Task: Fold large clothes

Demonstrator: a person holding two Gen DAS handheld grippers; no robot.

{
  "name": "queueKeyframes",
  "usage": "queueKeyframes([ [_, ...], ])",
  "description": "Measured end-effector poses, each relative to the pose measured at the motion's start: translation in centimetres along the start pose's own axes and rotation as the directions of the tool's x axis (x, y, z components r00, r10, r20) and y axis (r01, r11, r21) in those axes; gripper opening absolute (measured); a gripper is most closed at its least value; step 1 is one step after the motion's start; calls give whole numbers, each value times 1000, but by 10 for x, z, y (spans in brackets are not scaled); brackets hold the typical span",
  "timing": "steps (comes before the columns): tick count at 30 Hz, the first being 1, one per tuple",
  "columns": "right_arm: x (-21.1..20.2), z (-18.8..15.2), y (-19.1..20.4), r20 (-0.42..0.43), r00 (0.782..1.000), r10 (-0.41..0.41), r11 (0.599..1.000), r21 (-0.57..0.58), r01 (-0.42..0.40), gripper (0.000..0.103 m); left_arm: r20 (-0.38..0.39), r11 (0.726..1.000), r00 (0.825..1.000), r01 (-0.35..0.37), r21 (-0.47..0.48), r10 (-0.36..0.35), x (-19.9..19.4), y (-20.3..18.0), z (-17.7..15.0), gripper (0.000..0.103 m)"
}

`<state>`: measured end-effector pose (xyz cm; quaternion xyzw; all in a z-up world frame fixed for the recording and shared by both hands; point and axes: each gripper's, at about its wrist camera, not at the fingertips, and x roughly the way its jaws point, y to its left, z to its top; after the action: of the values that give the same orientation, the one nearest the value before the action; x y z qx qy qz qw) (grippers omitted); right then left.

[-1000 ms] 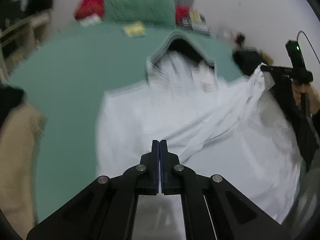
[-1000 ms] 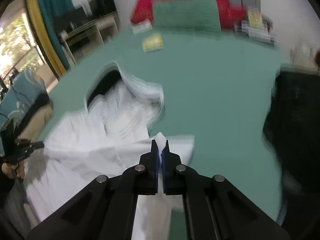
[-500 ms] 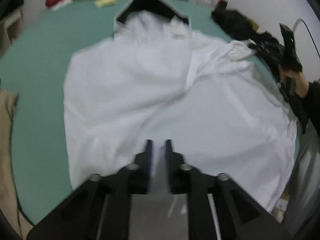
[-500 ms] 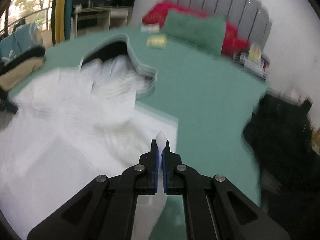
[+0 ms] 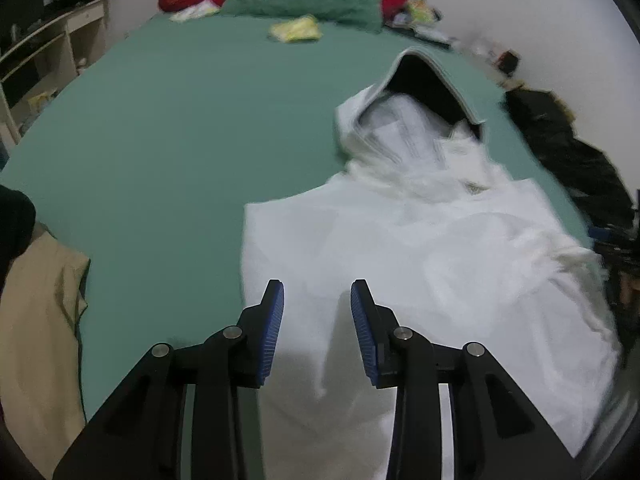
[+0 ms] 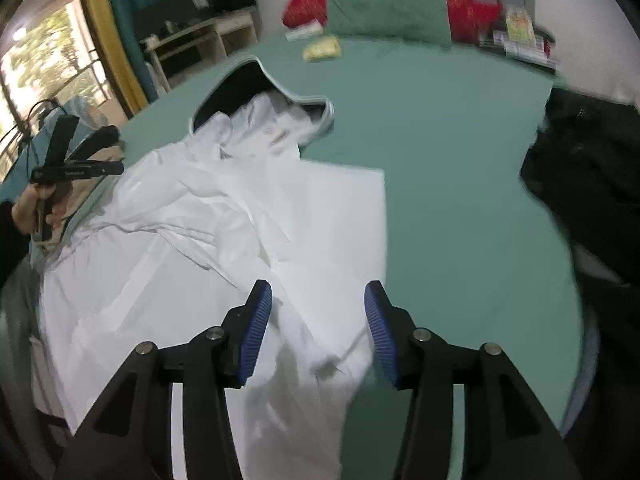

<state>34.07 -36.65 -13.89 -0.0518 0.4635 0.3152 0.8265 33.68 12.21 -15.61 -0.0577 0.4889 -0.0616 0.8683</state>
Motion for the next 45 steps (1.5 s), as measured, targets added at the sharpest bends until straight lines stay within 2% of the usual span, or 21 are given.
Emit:
queueKeyframes([
  [3, 2, 2, -4, 36, 995, 95, 991, 92, -98, 49, -44, 1000, 999, -1, -16, 0, 21, 7, -7, 37],
  [4, 2, 0, -3, 42, 991, 127, 987, 98, -131, 49, -42, 1000, 999, -2, -3, 2, 23, 8, -12, 36],
  [5, 2, 0, -2, 42, 990, 134, 986, 98, -137, 49, -13, 999, 1000, -16, 32, 16, 20, 7, -13, 30],
  [6, 2, 0, -1, 42, 995, 90, 992, 89, -93, 49, -14, 998, 999, -44, 54, 45, 21, 7, -13, 5],
  [8, 6, 2, 0, 33, 999, -12, 999, 50, 10, 49, -2, 996, 997, -73, 51, 73, 20, 12, -9, 2],
  [11, 26, 4, -1, -34, 998, -55, 998, -5, 55, 49, 11, 994, 994, -105, 17, 105, 19, 24, -8, 2],
  [13, 41, 2, 3, -90, 992, -86, 995, -56, 81, 46, 11, 996, 996, -93, -2, 93, 21, 29, -8, 2],
  [14, 48, -1, 9, -103, 989, -106, 990, -101, 95, 40, 10, 996, 996, -89, -9, 89, 20, 29, -6, 2],
  [16, 51, 0, 15, -100, 983, -152, 979, -149, 136, 5, 24, 995, 994, -103, -9, 103, 17, 29, -4, 2],
  [20, 45, 17, 8, -26, 965, -260, 957, -144, 254, 4, 59, 989, 987, -148, 13, 147, 14, 28, -6, 2],
  [24, 56, 38, 1, -21, 949, -313, 938, -165, 306, 5, 67, 990, 988, -138, -14, 139, 22, 33, -9, 3],
  [26, 64, 43, -2, -53, 946, -319, 936, -172, 307, 7, 57, 991, 990, -128, -38, 130, 20, 34, -6, 4],
  [28, 67, 50, -4, -74, 943, -324, 939, -149, 311, 22, 77, 991, 991, -106, -78, 112, 12, 38, -4, 9],
  [29, 65, 54, -3, -48, 945, -324, 939, -137, 315, 29, 100, 991, 989, -99, -91, 108, 6, 37, -3, 13],
  [31, 55, 63, 3, 28, 955, -295, 948, -115, 296, 54, 150, 991, 985, -70, -112, 87, -5, 34, 4, 35],
  [33, 60, 79, 8, 77, 962, -260, 961, -71, 266, 63, 199, 995, 978, -44, -95, 62, -12, 24, 15, 41],
  [36, 84, 106, 7, 92, 973, -213, 977, 11, 213, 63, 215, 998, 977, 4, -70, 11, -5, 5, 37, 41],
  [41, 138, 148, -2, 106, 992, -65, 987, 156, 48, 63, 208, 995, 975, 92, -45, -81, 33, -32, 79, 41],
  [43, 160, 160, -6, 82, 997, -13, 981, 194, -3, 62, 201, 996, 977, 78, -44, -68, 50, -42, 94, 41],
  [44, 167, 162, -7, 77, 997, 9, 979, 205, -24, 60, 186, 996, 981, 73, -51, -62, 62, -51, 101, 41],
  [45, 173, 165, -9, 70, 997, 20, 977, 212, -35, 49, 155, 996, 986, 69, -56, -59, 73, -53, 107, 41],
])
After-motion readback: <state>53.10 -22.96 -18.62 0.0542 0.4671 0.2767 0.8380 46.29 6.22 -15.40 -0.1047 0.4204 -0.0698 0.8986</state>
